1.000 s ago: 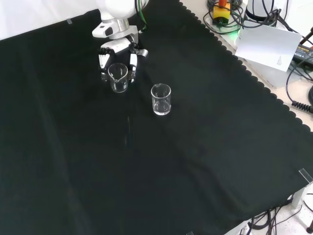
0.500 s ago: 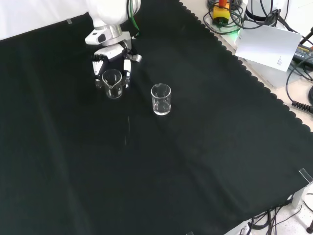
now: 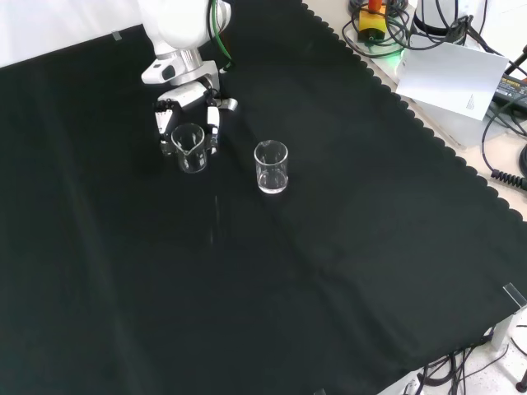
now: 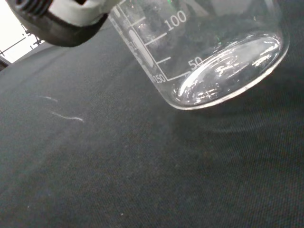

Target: Place the beaker back on the table.

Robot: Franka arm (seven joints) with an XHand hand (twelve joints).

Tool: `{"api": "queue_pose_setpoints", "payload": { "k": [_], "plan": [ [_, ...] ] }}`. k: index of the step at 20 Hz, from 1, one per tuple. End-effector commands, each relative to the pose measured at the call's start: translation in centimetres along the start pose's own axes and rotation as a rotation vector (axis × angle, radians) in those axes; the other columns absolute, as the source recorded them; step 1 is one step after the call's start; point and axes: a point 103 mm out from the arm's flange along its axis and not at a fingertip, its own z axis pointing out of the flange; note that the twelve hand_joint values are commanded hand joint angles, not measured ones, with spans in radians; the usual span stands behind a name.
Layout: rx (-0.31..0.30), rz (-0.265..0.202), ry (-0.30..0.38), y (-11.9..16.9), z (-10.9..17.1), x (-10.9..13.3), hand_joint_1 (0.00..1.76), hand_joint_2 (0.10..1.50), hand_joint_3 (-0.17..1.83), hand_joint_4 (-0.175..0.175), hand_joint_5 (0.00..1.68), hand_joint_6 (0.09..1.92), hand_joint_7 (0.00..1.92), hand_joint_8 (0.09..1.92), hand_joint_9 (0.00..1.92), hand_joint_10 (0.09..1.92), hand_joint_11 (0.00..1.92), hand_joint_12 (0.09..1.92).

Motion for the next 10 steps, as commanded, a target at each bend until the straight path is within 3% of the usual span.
{"api": "queue_pose_setpoints", "payload": {
  "k": [1,3,6,8,10],
  "plan": [
    [-0.007,0.01,0.016,0.04,0.72,0.19,1.3,1.1,-0.17,-0.157,1.07,0.79,1.32,0.66,1.51,0.67,1.34,0.72],
    [0.0,0.006,0.031,0.05,0.92,0.28,1.29,1.1,-0.17,-0.145,1.07,0.8,1.32,0.64,1.5,0.65,1.34,0.71],
    [0.015,0.011,0.06,-0.04,1.04,0.35,1.27,1.11,-0.17,-0.062,1.05,0.87,1.29,0.62,1.44,0.55,1.36,0.66],
    [0.03,0.019,0.058,-0.05,1.11,0.52,1.17,1.15,-0.17,-0.052,1.03,0.94,1.13,0.75,1.35,0.46,1.33,0.69],
    [0.047,0.026,0.055,-0.14,1.09,0.72,1.12,1.09,-0.17,-0.075,0.87,0.97,1.0,0.8,1.29,0.4,1.21,0.79]
  ]
}}
